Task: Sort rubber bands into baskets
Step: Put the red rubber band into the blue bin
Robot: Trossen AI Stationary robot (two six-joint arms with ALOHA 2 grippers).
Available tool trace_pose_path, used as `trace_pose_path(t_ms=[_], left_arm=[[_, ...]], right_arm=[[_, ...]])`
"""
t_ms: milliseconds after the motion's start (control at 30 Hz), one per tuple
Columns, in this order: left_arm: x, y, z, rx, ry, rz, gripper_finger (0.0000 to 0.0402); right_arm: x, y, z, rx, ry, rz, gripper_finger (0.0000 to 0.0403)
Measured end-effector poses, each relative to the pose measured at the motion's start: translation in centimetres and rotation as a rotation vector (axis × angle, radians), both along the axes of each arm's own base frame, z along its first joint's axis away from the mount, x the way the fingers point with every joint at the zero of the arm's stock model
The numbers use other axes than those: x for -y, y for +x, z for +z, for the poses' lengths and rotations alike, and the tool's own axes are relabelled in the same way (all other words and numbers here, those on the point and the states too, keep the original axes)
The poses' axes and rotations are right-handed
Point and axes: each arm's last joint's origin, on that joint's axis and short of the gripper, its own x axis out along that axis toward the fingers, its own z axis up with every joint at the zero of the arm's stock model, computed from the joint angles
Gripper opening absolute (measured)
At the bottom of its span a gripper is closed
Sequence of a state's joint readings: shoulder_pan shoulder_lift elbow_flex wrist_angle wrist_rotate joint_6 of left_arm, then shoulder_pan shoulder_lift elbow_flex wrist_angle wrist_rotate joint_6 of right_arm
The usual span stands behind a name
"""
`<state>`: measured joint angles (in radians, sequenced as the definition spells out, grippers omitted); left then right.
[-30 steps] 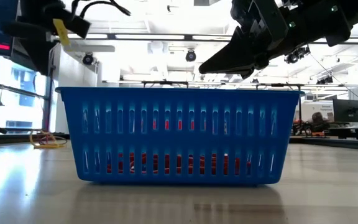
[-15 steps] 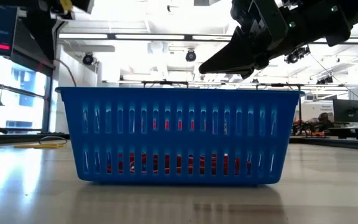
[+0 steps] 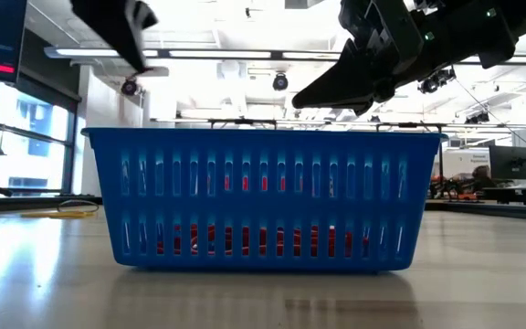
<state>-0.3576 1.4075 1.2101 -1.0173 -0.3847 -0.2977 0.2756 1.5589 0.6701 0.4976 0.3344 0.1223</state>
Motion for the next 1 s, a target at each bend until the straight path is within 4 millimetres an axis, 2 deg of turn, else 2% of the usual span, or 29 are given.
trace_pose_path(t_ms=[200, 400, 633, 800, 1000], left_arm=[[0.6, 1.6, -1.0, 0.147, -0.018, -0.124, 0.0000], [1.2, 2.8, -0.1, 0.291, -0.086, -0.183, 0.0000], [2.3, 4.4, 0.3, 0.410, -0.195, -0.338, 0.0000], [2.9, 6.0, -0.9, 0.430, -0.220, -0.414, 0.0000], [2.9, 7.2, -2.4, 0.404, -0.217, -0.406, 0.0000]], right_arm=[[0.0, 0.0, -0.2, -0.003, -0.009, -0.018, 0.0000], [0.1, 0.0, -0.2, -0.004, -0.031, -0.024, 0.0000], [0.1, 0.0, -0.1, -0.003, -0.031, -0.024, 0.0000], [0.1, 0.0, -0.2, -0.003, -0.031, -0.024, 0.0000], [0.1, 0.0, -0.1, -0.003, -0.031, -0.025, 0.0000]])
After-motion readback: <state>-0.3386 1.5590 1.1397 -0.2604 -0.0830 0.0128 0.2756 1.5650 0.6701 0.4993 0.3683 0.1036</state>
